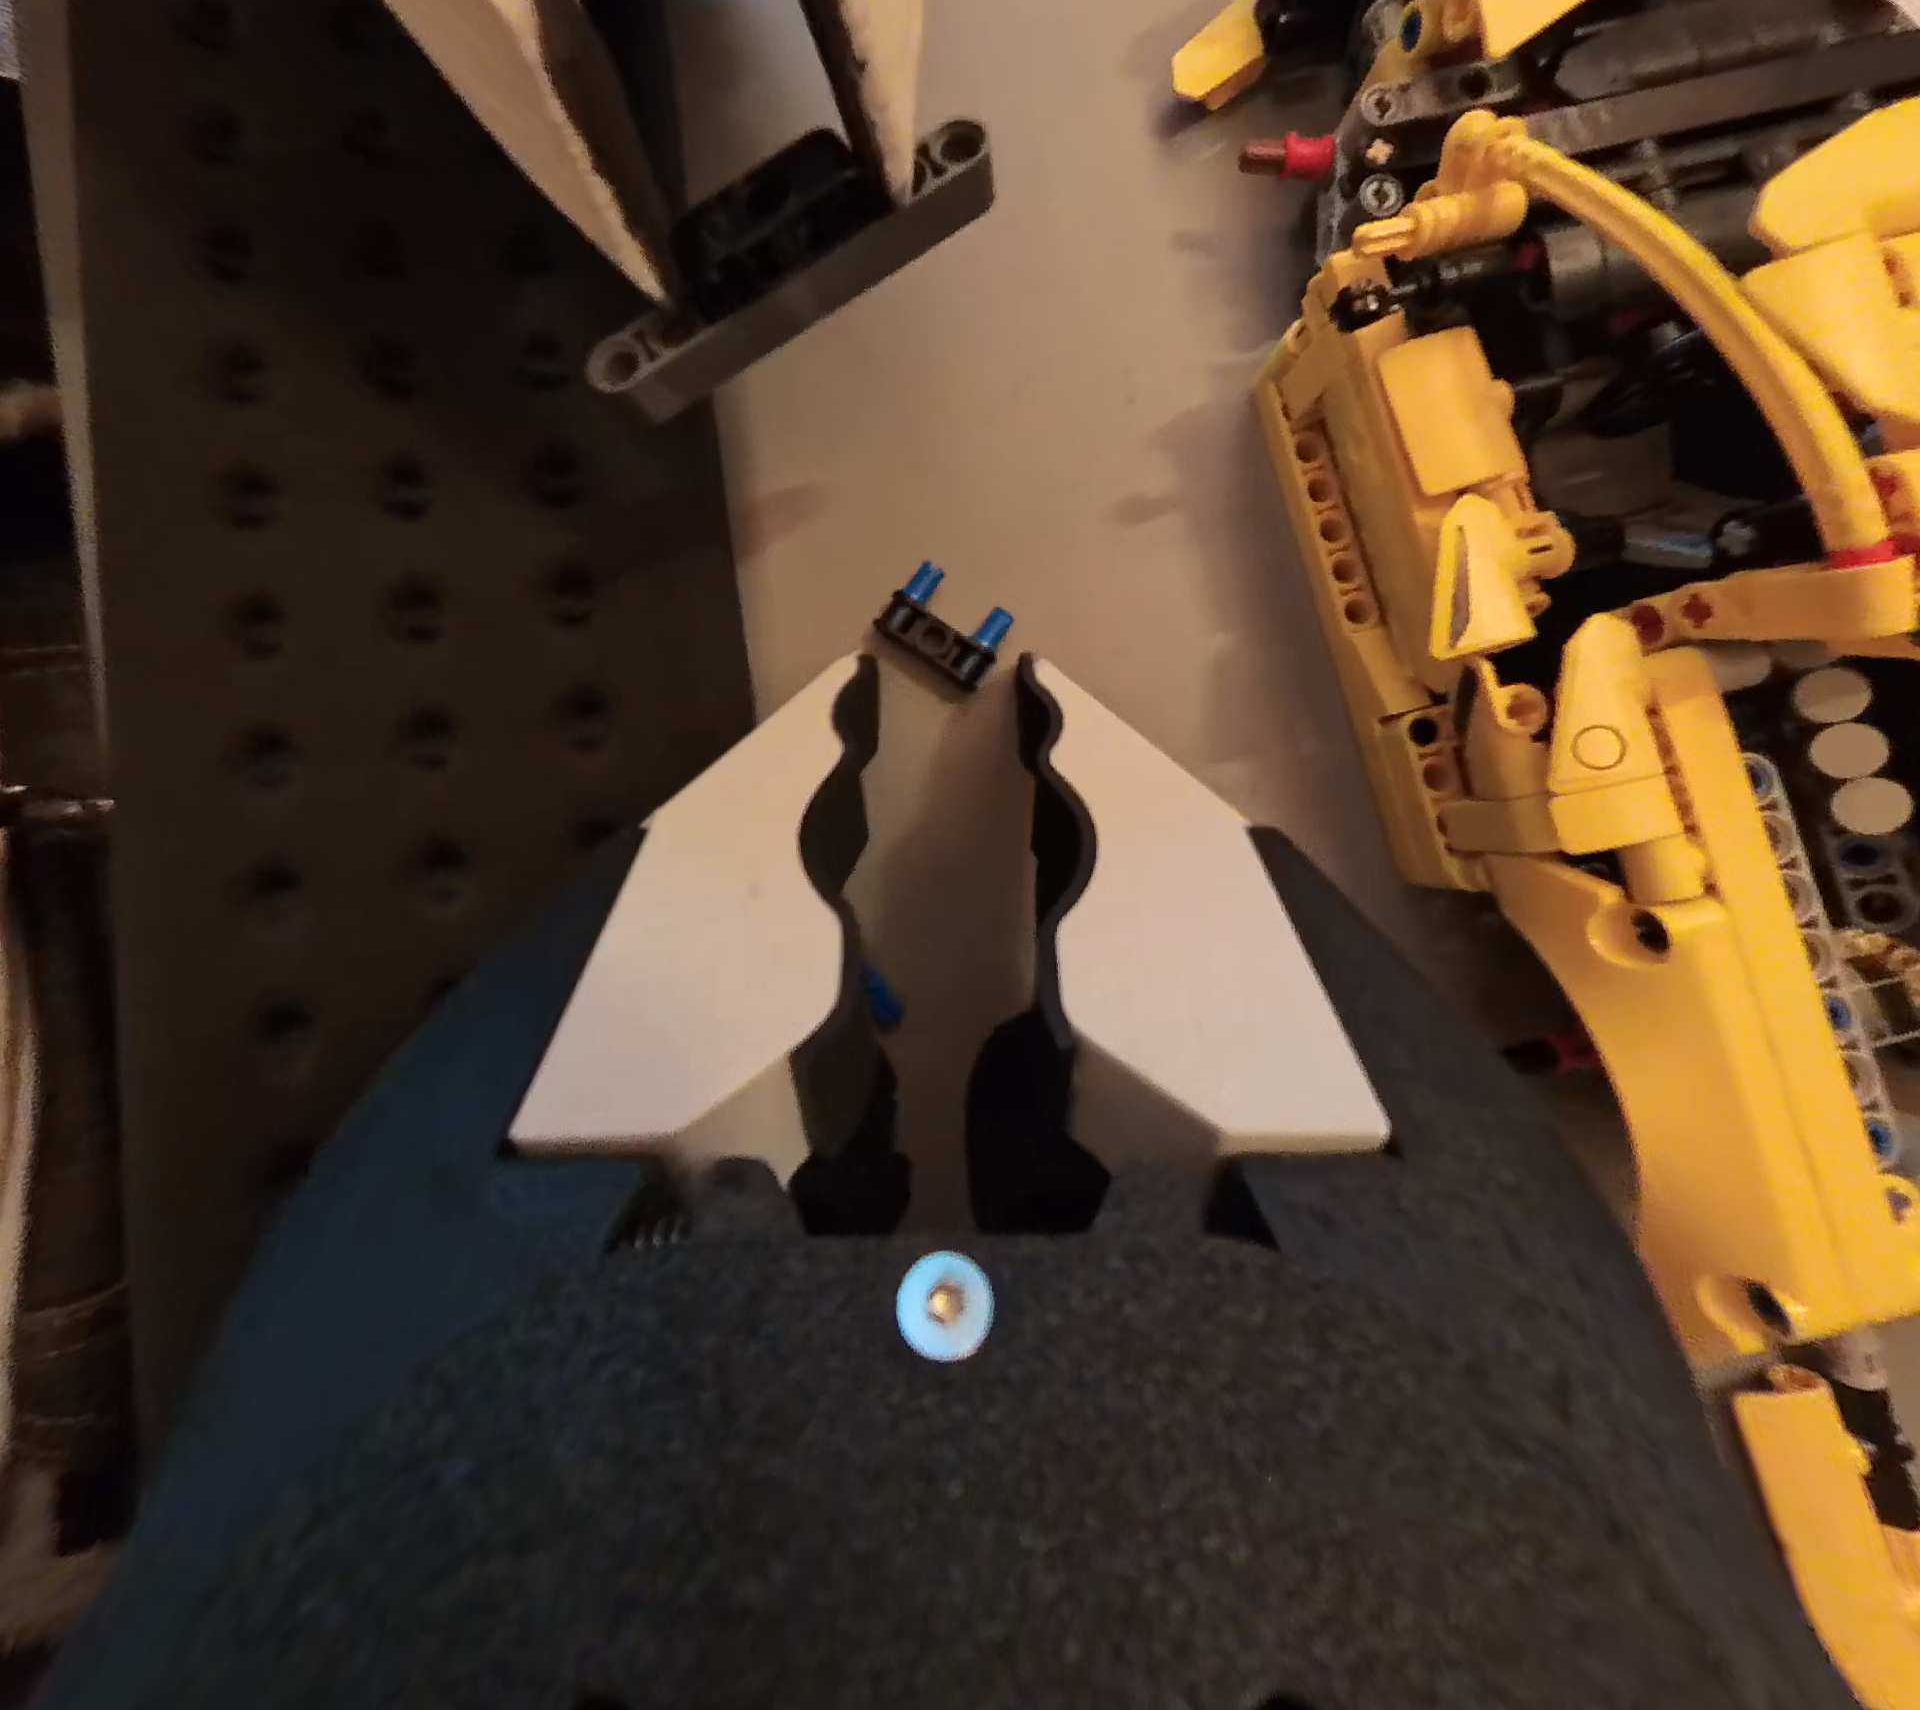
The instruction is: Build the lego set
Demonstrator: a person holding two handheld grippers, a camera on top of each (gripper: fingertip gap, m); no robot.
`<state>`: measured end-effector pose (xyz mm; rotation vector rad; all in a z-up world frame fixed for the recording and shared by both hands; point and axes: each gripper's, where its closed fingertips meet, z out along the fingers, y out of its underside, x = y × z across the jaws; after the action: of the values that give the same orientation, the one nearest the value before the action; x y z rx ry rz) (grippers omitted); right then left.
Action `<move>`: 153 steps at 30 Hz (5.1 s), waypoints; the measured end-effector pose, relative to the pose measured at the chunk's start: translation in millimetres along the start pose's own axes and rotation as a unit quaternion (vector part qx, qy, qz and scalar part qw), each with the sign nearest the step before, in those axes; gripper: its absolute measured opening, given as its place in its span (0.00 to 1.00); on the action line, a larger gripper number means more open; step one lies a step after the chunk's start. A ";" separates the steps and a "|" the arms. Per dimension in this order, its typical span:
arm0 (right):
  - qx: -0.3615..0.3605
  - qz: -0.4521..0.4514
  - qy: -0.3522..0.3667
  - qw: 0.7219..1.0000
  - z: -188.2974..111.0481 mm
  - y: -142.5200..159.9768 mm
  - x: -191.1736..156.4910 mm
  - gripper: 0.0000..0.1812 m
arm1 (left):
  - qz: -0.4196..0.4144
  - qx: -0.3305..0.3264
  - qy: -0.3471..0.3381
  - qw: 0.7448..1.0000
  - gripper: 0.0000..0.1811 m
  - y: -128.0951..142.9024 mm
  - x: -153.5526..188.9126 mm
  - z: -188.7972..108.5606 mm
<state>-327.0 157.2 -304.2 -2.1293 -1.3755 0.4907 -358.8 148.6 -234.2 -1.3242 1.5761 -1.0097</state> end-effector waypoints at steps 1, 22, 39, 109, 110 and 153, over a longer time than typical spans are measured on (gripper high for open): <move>0.003 -0.009 0.014 1.000 0.8 -1.0 5.1 0.11 | 0.000 -0.001 0.000 1.000 0.13 0.2 0.3 0.2; 0.049 0.028 0.085 0.995 7.5 -9.9 22.6 0.13 | -0.002 0.000 -0.008 1.000 0.13 0.2 -2.6 -2.7; 0.106 -0.184 -0.074 0.974 -22.1 -44.7 -24.1 0.13 | 0.002 -0.051 0.045 0.998 0.13 17.0 11.3 6.2; -0.089 0.367 0.079 0.923 -35.8 23.7 18.3 0.17 | -0.025 -0.031 -0.066 0.997 0.13 6.7 -23.7 -9.7; -0.094 0.371 0.080 0.920 -32.9 23.5 18.6 0.17 | -0.029 -0.033 -0.069 0.997 0.13 7.9 -25.0 -11.0; 0.213 0.398 -0.226 0.863 -33.8 -87.5 -10.7 0.04 | 0.066 -0.009 -0.069 0.995 0.13 -3.8 -11.0 -12.9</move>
<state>-374.3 167.2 -223.1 -2.1806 -0.4143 1.5373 -368.4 159.9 -225.2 -1.2572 1.5489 -0.8079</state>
